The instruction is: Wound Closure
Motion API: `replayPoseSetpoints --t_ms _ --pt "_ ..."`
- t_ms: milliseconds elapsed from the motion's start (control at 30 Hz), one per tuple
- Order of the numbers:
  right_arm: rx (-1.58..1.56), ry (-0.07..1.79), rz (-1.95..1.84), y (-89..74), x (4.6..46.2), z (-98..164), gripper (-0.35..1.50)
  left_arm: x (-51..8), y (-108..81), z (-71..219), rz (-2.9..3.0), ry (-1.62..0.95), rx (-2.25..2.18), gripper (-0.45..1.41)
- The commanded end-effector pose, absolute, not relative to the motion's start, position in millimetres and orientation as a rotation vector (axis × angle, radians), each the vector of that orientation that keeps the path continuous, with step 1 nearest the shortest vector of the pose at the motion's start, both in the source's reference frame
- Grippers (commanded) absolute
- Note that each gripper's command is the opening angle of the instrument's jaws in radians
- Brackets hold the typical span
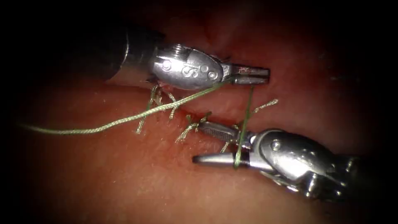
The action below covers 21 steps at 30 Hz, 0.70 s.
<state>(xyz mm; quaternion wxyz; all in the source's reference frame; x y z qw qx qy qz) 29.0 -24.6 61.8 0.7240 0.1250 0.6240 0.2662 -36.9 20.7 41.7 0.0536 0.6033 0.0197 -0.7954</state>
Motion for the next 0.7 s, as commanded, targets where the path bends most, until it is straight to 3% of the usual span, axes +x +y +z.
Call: replayPoseSetpoints --t_ms 33,300,700 --pt "0.278 1.389 0.596 -24.9 29.7 62.5 0.20 -37.4 21.0 42.3 -2.418 0.060 1.835 -0.45" --pt "0.238 1.492 0.821 -24.9 28.2 63.4 0.17 -36.6 18.4 43.9 -2.410 0.089 1.853 -0.45" --pt "0.220 1.362 1.185 -27.2 24.8 65.9 0.19 -34.4 13.0 41.0 -2.382 0.116 1.859 -0.45"
